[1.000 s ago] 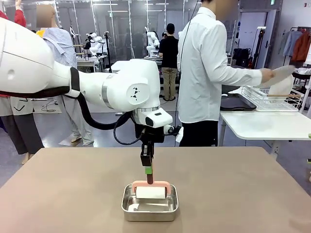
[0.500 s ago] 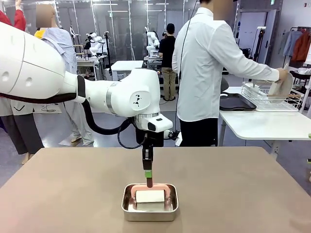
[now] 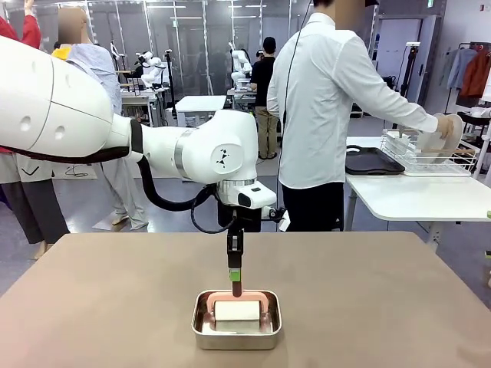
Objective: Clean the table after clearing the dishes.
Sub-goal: Place the Lint Roller back on top of the Airtight Container.
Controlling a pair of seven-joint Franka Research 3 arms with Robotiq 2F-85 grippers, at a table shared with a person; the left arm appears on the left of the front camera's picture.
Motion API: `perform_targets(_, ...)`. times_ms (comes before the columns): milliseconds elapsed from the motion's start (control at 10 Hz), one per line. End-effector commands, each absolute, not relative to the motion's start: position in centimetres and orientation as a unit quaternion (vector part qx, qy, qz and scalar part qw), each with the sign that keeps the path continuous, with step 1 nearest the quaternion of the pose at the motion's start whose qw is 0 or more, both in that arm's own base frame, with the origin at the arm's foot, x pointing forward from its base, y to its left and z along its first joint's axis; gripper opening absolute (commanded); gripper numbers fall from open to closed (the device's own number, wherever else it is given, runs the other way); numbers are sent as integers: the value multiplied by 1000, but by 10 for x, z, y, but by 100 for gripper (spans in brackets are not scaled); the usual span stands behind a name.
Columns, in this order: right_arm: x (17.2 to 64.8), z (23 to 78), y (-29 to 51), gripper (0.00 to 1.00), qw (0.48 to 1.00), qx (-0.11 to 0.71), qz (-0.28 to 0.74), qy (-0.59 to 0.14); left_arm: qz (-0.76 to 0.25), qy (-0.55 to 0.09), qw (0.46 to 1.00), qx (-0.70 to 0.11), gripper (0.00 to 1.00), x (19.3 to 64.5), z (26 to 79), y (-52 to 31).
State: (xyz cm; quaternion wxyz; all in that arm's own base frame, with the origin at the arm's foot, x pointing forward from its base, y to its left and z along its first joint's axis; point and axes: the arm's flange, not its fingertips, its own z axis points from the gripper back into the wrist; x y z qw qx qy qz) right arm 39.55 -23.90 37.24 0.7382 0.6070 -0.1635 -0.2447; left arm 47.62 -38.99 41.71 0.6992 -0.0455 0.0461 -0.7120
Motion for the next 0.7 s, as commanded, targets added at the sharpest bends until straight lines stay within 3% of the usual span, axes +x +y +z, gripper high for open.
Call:
perform_targets(0,392,374,-238,100,741,607,-235,-166,-706,43,707,-27,67,477,423,-388)
perform_targets(100,392,374,-238,100,741,607,-235,-166,-705,42,707,-26,92,477,425,-388)
perform_targets(200,392,374,-238,100,741,607,-235,-166,-706,41,707,-27,100,476,426,-388)
perform_targets(600,392,374,-238,100,741,607,-235,-166,-706,24,708,-29,100,472,430,-386)
